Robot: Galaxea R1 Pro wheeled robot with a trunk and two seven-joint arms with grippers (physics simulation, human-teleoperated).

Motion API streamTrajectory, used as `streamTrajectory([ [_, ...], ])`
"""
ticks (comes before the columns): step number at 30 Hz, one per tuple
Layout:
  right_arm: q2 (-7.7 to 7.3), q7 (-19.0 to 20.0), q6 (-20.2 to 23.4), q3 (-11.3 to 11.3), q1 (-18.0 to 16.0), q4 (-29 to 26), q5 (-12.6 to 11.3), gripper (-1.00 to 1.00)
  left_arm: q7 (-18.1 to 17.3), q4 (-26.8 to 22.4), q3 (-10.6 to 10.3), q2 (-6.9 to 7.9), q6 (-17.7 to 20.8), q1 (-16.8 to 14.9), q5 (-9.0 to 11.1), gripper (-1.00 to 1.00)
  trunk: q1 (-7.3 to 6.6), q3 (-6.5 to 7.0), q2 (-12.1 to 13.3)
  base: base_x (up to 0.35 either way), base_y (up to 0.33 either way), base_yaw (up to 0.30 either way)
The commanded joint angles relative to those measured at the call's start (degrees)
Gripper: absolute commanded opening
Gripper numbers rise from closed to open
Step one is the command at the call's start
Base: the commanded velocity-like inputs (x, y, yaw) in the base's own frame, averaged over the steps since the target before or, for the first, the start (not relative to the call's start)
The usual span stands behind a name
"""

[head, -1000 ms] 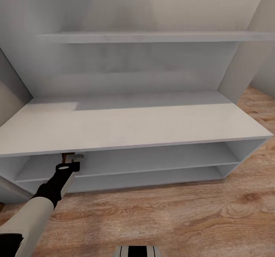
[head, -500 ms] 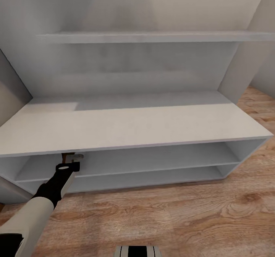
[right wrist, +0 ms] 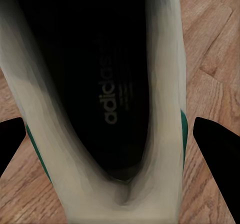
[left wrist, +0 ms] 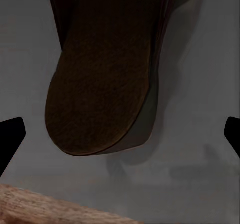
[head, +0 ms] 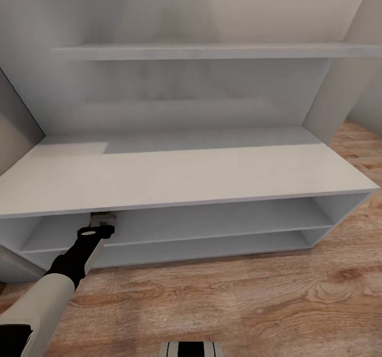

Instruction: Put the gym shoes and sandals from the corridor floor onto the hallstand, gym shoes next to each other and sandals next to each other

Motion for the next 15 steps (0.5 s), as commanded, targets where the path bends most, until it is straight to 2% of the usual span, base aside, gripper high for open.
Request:
streamTrajectory([
  [1,0.03,0.38,0.06,-0.27,-0.09,-0.06,0.53,-1.00,0.45,-0.09,-0.34,0.06,0.25,-0.01,0.59,1.00,-0.01,-0.04,-0.02,0.000,0.000,0.000],
  [15,0.03,0.38,0.09,-0.27,-0.08,-0.06,0.53,-1.00,0.40,-0.12,-0.39,0.06,-0.11,-0.01,0.68,1.00,-0.01,-0.04,-0.02,-0.016,0.000,0.000],
])
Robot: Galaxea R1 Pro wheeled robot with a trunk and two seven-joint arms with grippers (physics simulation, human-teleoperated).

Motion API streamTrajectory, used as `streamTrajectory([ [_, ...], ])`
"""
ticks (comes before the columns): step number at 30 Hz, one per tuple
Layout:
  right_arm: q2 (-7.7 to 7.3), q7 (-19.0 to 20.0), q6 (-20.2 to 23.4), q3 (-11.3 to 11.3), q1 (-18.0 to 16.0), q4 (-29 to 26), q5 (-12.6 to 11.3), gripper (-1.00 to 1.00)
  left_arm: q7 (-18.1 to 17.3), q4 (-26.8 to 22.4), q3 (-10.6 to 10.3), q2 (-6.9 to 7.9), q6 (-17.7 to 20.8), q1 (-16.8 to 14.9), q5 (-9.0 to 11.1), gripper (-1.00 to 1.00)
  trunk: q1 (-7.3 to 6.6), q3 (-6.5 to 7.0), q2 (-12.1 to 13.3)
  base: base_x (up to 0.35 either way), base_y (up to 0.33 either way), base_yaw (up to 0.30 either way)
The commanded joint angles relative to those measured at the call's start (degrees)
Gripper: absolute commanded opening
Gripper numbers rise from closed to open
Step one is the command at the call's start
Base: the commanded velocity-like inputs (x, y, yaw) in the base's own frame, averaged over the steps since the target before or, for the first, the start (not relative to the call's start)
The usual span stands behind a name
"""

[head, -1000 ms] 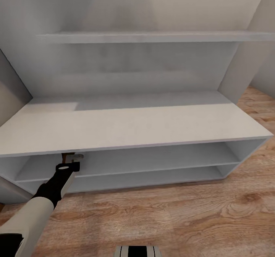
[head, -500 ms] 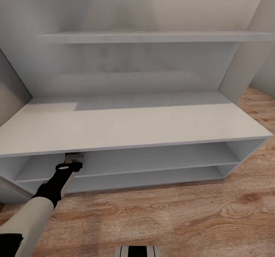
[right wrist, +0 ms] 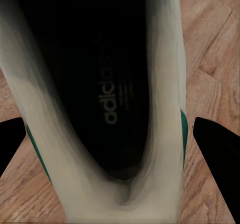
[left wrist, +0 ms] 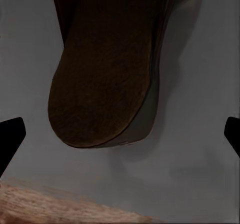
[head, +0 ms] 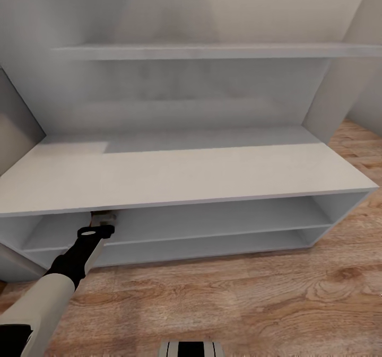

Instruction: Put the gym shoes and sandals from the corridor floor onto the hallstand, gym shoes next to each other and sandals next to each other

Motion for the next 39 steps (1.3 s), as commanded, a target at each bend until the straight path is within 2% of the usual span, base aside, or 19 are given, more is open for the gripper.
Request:
streamTrajectory([
  [1,0.01,0.38,0.06,-0.29,-0.08,-0.06,0.53,-1.00,0.44,-0.09,-0.33,0.06,0.23,-0.01,0.60,1.00,-0.03,-0.04,-0.02,-0.197,0.000,0.000],
  [16,-0.06,0.38,0.04,-0.27,-0.07,-0.06,0.53,-1.00,0.44,-0.06,-0.33,0.06,0.24,-0.01,0.43,1.00,-0.03,-0.04,-0.02,-0.289,-0.097,0.000],
  [23,-0.06,0.38,0.03,-0.32,-0.06,-0.06,0.53,-1.00,0.44,-0.08,-0.33,0.06,0.16,-0.01,0.39,1.00,-0.03,-0.04,-0.02,-0.043,-0.049,0.000],
  [39,-0.05,0.38,0.02,-0.33,-0.06,-0.45,0.42,-1.00,0.42,-0.12,-0.33,0.06,0.15,-0.01,0.28,1.00,-0.03,-0.04,-0.02,-0.102,-0.238,0.000],
])
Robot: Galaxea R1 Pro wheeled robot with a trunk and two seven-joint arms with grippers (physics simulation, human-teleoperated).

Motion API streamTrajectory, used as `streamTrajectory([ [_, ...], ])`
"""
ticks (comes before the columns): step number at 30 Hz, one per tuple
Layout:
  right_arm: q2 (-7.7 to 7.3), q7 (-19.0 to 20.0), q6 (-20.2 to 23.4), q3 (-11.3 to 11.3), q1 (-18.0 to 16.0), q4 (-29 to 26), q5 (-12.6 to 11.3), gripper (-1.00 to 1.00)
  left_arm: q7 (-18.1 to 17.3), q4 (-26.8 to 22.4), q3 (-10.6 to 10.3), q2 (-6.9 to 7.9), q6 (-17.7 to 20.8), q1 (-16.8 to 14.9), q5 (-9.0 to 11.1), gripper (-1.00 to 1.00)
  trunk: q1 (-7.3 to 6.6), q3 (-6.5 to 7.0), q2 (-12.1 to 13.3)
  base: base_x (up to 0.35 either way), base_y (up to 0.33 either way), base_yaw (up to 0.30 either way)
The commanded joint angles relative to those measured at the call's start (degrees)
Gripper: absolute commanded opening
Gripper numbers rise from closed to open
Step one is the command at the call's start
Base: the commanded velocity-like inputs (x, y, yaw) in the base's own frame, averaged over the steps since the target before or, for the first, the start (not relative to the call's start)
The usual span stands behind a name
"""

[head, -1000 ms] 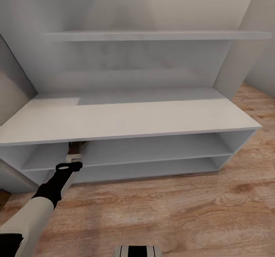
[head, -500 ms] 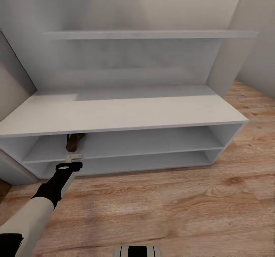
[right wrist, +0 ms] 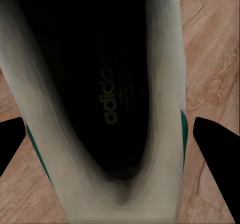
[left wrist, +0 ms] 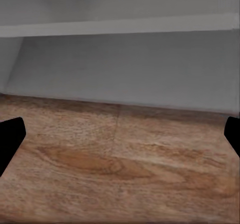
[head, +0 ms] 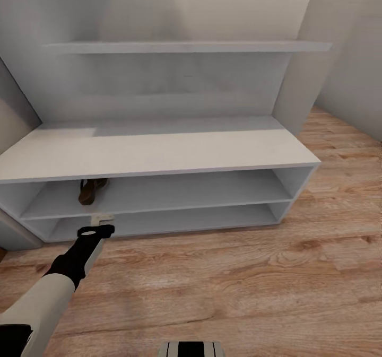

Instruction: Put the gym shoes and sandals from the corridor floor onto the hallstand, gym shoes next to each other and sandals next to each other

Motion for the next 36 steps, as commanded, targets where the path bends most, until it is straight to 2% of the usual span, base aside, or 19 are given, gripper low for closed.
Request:
streamTrajectory([
  [1,0.02,0.37,0.04,-0.26,-0.08,-0.07,0.50,-1.00,0.44,-0.10,-0.33,0.07,0.27,-0.02,0.59,1.00,-0.01,-0.04,-0.02,-0.005,-0.270,0.000],
  [4,0.14,0.43,0.00,-0.29,-0.10,-1.09,0.50,-1.00,0.13,-0.06,-0.33,0.07,-0.49,1.54,1.00,1.00,-0.01,-0.04,-0.02,-0.001,-0.099,0.000],
  [5,0.24,0.37,-0.01,-0.36,-0.11,-1.14,0.53,-1.00,-3.53,-0.17,-0.54,-0.17,-11.02,8.76,1.34,1.00,-0.01,-0.04,-0.02,0.000,-0.002,0.000],
  [7,0.26,0.37,-0.02,-0.36,-0.12,-1.09,0.53,-1.00,-6.73,-0.16,-0.41,-0.07,-14.18,11.15,1.33,1.00,-0.01,-0.04,-0.02,0.000,-0.001,0.000],
  [8,0.36,0.37,-0.02,-0.38,-0.12,-0.92,0.53,-1.00,-13.91,-0.14,1.16,0.38,-21.87,16.12,1.43,1.00,-0.01,-0.04,-0.02,0.000,0.000,0.000],
  [10,0.39,0.37,-0.02,-0.51,-0.09,-0.89,0.54,-1.00,-17.98,-0.39,3.10,1.30,-24.45,19.25,1.69,1.00,-0.01,-0.04,-0.02,0.000,0.000,0.000],
  [14,0.50,0.37,-0.02,-0.58,-0.11,-0.81,0.53,-1.00,-27.37,-0.79,7.22,2.69,-27.06,24.94,1.79,1.00,-0.01,-0.04,-0.02,0.000,0.000,0.000],
  [16,0.52,0.41,-0.02,-0.56,-0.10,-0.80,0.53,-1.00,-30.71,-0.71,9.06,3.39,-28.45,26.76,1.78,1.00,-0.01,-0.04,-0.02,0.000,0.000,0.000],
  [17,0.52,0.42,-0.02,-0.56,-0.12,-0.79,0.53,-1.00,-31.80,-0.67,9.65,3.62,-28.97,27.28,1.78,1.00,-0.01,-0.04,-0.02,0.000,0.000,0.000],
  [19,0.53,0.44,-0.01,-0.56,-0.12,-0.74,0.56,-1.00,-36.34,-0.53,11.98,4.55,-30.77,28.78,1.79,1.00,-0.01,-0.04,-0.02,0.000,0.000,0.000],
  [24,0.60,0.47,-0.02,-0.54,-0.13,-0.64,0.61,-1.00,-44.51,-0.23,16.60,5.85,-32.02,29.73,1.55,1.00,-0.01,-0.04,-0.02,0.000,0.000,0.000],
  [29,0.56,0.46,-0.06,-0.58,-0.10,-0.61,0.62,-1.00,-46.98,-0.29,18.37,6.02,-32.18,29.90,1.22,1.00,-0.01,-0.04,-0.02,0.000,-0.003,0.000],
  [36,0.54,0.46,-0.13,-0.58,-0.10,-0.32,0.62,-1.00,-47.25,-0.24,18.71,6.04,-32.26,29.92,1.02,1.00,-0.01,-0.04,-0.02,-0.001,-0.170,0.000],
])
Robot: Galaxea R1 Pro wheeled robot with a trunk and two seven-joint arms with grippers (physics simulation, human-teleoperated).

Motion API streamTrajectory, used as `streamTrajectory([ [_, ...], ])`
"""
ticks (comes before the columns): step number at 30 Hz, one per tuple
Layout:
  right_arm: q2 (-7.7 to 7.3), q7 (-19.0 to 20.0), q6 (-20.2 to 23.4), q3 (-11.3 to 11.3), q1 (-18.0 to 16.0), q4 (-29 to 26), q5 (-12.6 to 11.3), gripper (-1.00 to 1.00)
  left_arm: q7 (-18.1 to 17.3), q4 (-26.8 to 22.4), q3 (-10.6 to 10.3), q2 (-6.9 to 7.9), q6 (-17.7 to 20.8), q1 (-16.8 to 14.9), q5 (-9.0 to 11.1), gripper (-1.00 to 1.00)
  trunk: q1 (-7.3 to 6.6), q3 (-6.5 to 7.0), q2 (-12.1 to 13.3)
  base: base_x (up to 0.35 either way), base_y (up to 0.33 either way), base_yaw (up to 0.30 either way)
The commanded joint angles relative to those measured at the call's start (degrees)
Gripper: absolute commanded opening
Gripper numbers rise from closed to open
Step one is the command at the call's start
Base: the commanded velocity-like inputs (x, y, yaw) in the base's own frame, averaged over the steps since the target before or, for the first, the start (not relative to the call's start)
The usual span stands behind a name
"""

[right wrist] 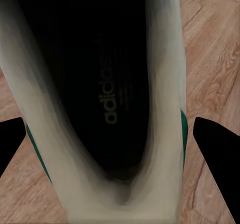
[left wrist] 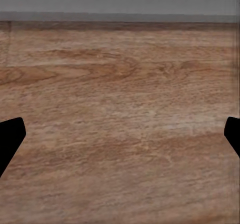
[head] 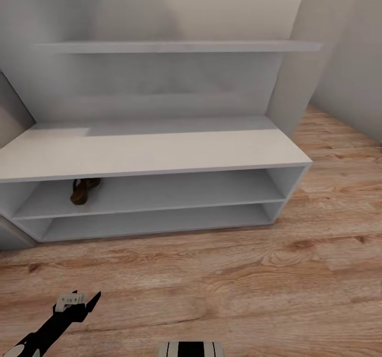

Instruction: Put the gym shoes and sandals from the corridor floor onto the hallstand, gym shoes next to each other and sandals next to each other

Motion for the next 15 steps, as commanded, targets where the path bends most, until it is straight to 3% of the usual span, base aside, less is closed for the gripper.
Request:
streamTrajectory([
  [1,0.02,0.37,0.02,-0.27,-0.10,0.07,0.52,-1.00,-0.48,0.04,0.16,-0.02,0.09,-0.02,0.39,1.00,-0.01,-0.04,-0.02,-0.014,-0.250,0.000],
  [8,0.02,0.28,-0.10,-0.31,-0.07,0.48,0.52,-1.00,-0.67,-0.28,0.18,-0.12,0.08,0.00,0.87,1.00,-0.01,-0.04,-0.02,-0.105,-0.250,0.000],
  [11,0.02,0.28,-0.11,-0.31,-0.09,0.49,0.52,-1.00,-0.83,-0.44,0.25,0.07,0.21,-0.04,1.07,1.00,-0.01,-0.04,-0.02,-0.278,-0.029,0.000],
  [15,0.02,0.28,-0.11,-0.31,-0.10,0.49,0.52,-1.00,-0.77,-0.55,0.27,0.08,0.31,-0.01,1.07,1.00,-0.01,-0.04,-0.02,-0.085,-0.004,0.019],
])
